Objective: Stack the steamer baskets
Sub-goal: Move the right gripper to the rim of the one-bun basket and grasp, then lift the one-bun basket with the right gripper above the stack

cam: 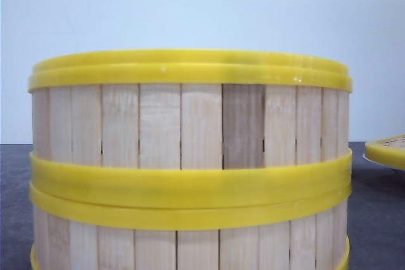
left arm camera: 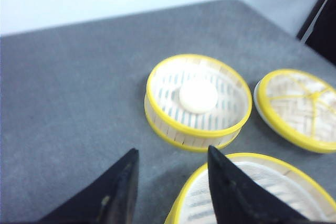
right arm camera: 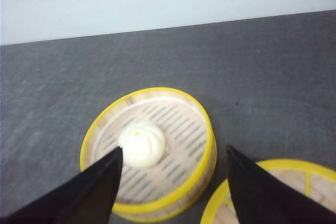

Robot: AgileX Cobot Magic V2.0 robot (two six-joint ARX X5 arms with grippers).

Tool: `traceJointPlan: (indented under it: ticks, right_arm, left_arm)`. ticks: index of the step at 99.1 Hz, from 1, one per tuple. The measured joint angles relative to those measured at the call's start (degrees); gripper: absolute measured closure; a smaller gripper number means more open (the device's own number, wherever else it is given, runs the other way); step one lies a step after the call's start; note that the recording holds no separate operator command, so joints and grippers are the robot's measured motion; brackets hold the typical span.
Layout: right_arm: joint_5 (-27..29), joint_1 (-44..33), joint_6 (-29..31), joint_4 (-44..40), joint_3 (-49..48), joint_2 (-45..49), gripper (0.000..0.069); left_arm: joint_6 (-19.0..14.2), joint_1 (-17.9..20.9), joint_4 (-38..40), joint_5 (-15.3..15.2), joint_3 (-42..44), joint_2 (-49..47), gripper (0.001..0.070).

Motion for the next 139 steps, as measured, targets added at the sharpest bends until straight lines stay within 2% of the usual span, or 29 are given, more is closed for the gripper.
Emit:
traceJointPlan:
  ticks: [12,22,47,68,95,113,132,139]
  right_arm:
    - [-1.68,0.0,0.0,-2.25,4.28,7.96,0.0306]
    - [-2.32,0.0,0.0,-2.36,6.54,13.94,0.0306]
    - [-1.88,-0.02,0.0,1.88,8.44,26.36,0.0306]
    - [0.33,-0.02,0.13,6.43,8.44,35.6,0.0306]
    - [0.35,0.0,0.98,10.62,8.44,43.45,0.0308]
    - [1.92,0.63,1.97,12.35,8.5,45.97,0.0399]
    - [3.26,1.07,2.32,13.33,8.59,47.65,0.0428]
    - [4.31,1.25,2.84,13.51,8.59,47.67,0.0467]
  left_arm:
    - [-0.02,0.0,-0.77,-2.29,-0.68,-5.46,0.0471]
    - [-0.42,0.0,-0.61,-3.56,-5.03,-10.8,0.0471]
    - [-5.2,0.0,-4.31,-3.89,-16.9,-22.45,0.0471]
    - [-7.23,0.0,-5.7,-3.91,-17.16,-25.83,0.0471]
    - [-7.45,0.0,-6.21,-3.93,-17.16,-26.1,0.0471]
    - [-7.45,0.0,-6.27,-3.93,-17.16,-26.1,0.0472]
    - [-7.45,0.0,-6.6,-3.93,-17.16,-26.1,0.0475]
    - [-7.45,0.0,-6.67,-3.93,-17.16,-26.1,0.0475]
